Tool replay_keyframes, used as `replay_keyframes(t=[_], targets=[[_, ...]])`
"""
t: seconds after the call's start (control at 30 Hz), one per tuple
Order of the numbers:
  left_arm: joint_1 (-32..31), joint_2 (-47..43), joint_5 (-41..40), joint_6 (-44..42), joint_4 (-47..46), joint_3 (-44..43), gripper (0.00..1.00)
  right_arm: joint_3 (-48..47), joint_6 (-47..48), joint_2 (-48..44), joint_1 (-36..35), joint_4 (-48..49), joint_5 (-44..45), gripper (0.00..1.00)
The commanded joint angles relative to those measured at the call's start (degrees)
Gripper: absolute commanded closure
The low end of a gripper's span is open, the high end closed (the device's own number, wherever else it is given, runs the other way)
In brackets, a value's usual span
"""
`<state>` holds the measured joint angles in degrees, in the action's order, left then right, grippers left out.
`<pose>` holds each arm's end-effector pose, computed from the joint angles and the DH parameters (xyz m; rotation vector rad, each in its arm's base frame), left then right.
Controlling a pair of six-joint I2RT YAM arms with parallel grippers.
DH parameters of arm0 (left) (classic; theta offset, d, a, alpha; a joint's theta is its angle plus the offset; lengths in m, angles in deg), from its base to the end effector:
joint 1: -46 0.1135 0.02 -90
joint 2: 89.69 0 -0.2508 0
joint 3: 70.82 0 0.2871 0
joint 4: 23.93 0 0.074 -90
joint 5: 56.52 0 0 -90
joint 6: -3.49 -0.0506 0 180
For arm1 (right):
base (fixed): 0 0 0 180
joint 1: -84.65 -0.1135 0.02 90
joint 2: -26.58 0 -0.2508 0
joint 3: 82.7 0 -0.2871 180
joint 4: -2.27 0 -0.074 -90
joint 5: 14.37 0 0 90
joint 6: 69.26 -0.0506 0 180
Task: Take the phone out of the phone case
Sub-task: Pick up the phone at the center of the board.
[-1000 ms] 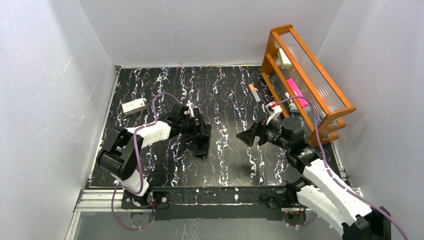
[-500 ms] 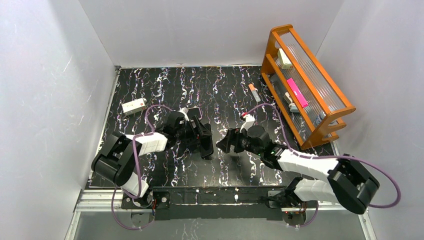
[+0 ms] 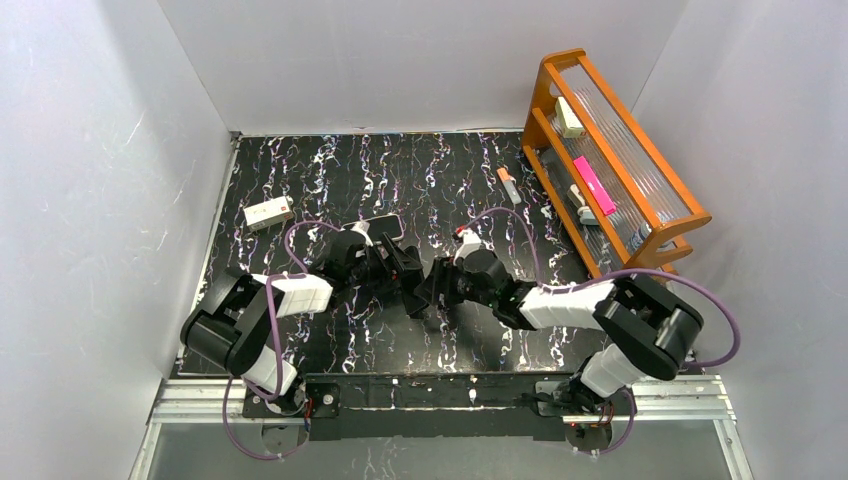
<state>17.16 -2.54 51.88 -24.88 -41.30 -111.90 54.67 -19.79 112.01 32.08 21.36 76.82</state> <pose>0.2671 -0.1653 0.0986 -0.4382 2.2729 -1.2322 0.1982 0.2572 0.1183 -0.2096 2.1254 0.9972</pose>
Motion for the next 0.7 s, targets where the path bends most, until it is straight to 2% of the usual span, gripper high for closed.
replay_keyframes(t=[0.0, 0.07, 0.2, 0.3, 0.33, 0.53, 0.67], targets=[[-0.5, -0.8, -0.4, 1.4, -2.2, 0.8, 0.86, -3.8, -0.2, 3.3, -0.5, 5.1, -1.7, 0.38], [-0.5, -0.8, -0.6, 1.7, -2.9, 0.8, 0.86, -4.8, -0.1, 4.8, -0.5, 5.2, -3.4, 0.46], [-0.6, -1.3, -0.5, 2.4, -4.1, 0.6, 0.85, -5.5, -0.4, 5.5, -0.4, 6.0, -5.2, 0.69], [-0.5, -3.3, -0.9, 2.4, -4.4, 0.7, 0.77, -6.6, -0.3, 4.2, -0.1, 3.8, -6.5, 0.93], [-0.5, -4.2, -1.0, 2.1, -4.3, 0.8, 0.72, -6.9, -0.4, 3.8, 0.1, 3.2, -7.0, 0.99], [-0.5, -11.1, -1.2, -2.2, -1.5, 0.4, 0.33, -4.9, 0.2, -1.2, 1.8, 4.0, -9.3, 0.99], [-0.4, -13.8, 0.1, -8.3, 3.0, -2.4, 0.19, -1.1, 0.1, -7.5, 4.3, 5.9, -9.9, 0.99]])
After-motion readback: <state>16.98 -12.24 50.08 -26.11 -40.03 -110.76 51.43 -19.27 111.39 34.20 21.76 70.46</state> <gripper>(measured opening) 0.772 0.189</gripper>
